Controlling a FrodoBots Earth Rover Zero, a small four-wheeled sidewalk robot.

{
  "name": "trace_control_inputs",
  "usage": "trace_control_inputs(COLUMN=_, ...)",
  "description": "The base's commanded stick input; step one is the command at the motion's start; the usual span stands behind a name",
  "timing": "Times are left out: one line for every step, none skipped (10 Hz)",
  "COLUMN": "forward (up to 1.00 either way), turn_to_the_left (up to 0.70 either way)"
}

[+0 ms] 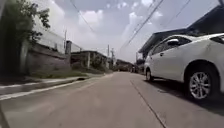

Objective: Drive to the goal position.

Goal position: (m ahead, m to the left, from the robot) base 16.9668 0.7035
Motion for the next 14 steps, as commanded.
trace_control_inputs(forward=1.00, turn_to_the_left=-0.16)
trace_control_inputs(forward=1.00, turn_to_the_left=-0.30)
trace_control_inputs(forward=1.00, turn_to_the_left=-0.14)
trace_control_inputs(forward=1.00, turn_to_the_left=-0.19)
trace_control_inputs(forward=1.00, turn_to_the_left=-0.34)
trace_control_inputs(forward=1.00, turn_to_the_left=-0.33)
trace_control_inputs(forward=1.00, turn_to_the_left=-0.32)
trace_control_inputs(forward=1.00, turn_to_the_left=-0.32)
trace_control_inputs(forward=1.00, turn_to_the_left=-0.28)
trace_control_inputs(forward=1.00, turn_to_the_left=-0.04)
trace_control_inputs(forward=1.00, turn_to_the_left=0.00)
trace_control_inputs(forward=1.00, turn_to_the_left=0.00)
trace_control_inputs(forward=1.00, turn_to_the_left=-0.06)
trace_control_inputs(forward=1.00, turn_to_the_left=-0.29)
